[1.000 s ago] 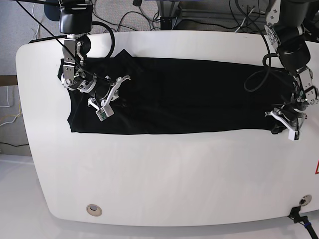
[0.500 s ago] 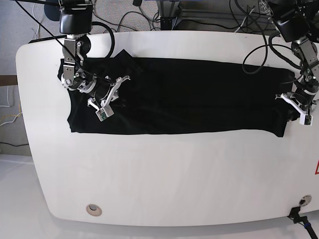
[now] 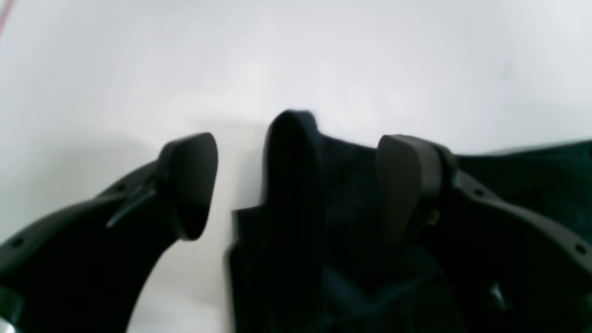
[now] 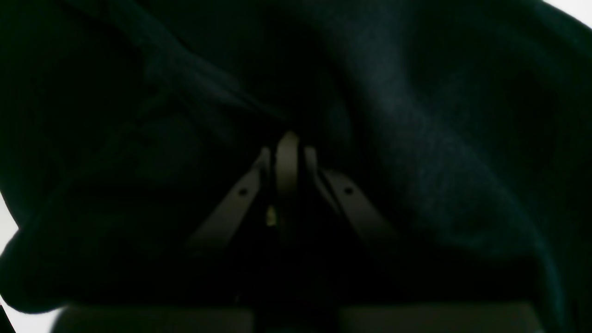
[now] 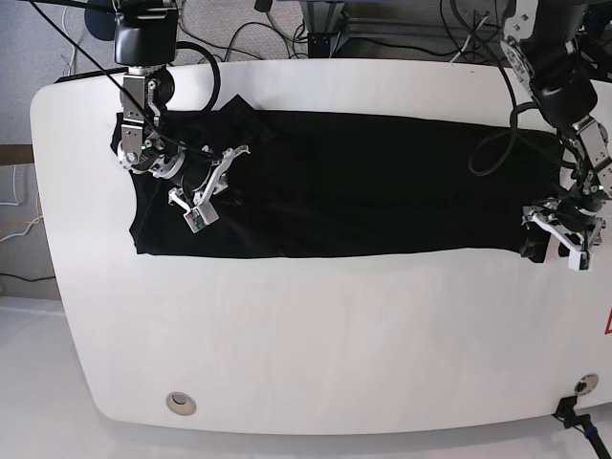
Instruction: Fold the T-shirt properly
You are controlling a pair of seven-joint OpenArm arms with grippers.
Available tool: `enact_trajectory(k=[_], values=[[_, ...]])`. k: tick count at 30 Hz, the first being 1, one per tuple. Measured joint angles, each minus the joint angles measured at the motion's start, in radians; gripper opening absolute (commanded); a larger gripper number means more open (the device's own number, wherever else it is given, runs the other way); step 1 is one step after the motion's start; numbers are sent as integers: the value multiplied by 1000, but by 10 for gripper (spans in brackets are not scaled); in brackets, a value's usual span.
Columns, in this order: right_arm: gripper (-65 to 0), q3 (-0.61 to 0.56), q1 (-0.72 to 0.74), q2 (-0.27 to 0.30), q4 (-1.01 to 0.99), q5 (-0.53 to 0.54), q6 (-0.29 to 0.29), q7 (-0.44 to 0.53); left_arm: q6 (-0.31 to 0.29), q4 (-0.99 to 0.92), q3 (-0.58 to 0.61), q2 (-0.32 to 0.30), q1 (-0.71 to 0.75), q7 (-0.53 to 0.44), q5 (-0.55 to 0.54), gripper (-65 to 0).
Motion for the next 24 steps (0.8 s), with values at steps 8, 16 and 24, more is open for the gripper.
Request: enact_trajectory(k=[8,16,24], values=[[-650,0,0,0,0,0,0,0,3,-207,75,-11,-61,-90,0,-222],[-650,0,0,0,0,0,0,1,3,-202,73,-16,-60,-94,-1,-585],[-650,0,0,0,0,0,-1,2,7,-20,21,-18,52,-135,-4,-587]])
